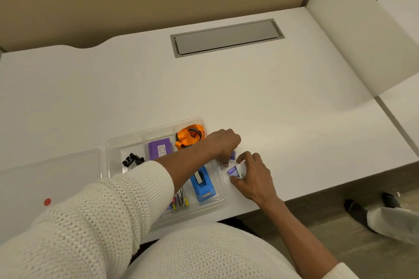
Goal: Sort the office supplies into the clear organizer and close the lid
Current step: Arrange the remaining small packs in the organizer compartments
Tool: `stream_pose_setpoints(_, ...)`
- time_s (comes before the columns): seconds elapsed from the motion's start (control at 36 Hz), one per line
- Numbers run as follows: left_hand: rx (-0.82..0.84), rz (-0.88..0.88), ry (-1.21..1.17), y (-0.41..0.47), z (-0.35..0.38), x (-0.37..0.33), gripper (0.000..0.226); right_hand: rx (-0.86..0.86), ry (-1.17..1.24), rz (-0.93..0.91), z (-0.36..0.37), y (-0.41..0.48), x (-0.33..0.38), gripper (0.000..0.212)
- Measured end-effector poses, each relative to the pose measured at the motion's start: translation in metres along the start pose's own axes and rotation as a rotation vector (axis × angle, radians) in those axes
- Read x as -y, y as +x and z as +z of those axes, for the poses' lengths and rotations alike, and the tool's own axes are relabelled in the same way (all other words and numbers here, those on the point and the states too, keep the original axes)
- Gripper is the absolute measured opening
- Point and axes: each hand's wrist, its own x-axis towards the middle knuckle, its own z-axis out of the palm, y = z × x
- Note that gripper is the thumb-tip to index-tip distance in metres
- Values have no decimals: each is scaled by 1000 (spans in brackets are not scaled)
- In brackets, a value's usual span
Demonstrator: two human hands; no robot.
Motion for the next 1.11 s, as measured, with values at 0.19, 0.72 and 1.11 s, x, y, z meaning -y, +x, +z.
stream_pose_setpoints(0.19, -154, -24, -251, -19, -15, 7, 55, 73, 13, 53, -2, 7, 2, 50)
stream_pose_setpoints(0.72, -608, -544, -753, -261, 35, 84, 46, -107, 197, 2, -60, 12, 53, 33)
stream_pose_setpoints(1.11, -94, -598, -347, -252, 81, 116, 56, 88, 220, -344, -43, -9, 161, 32)
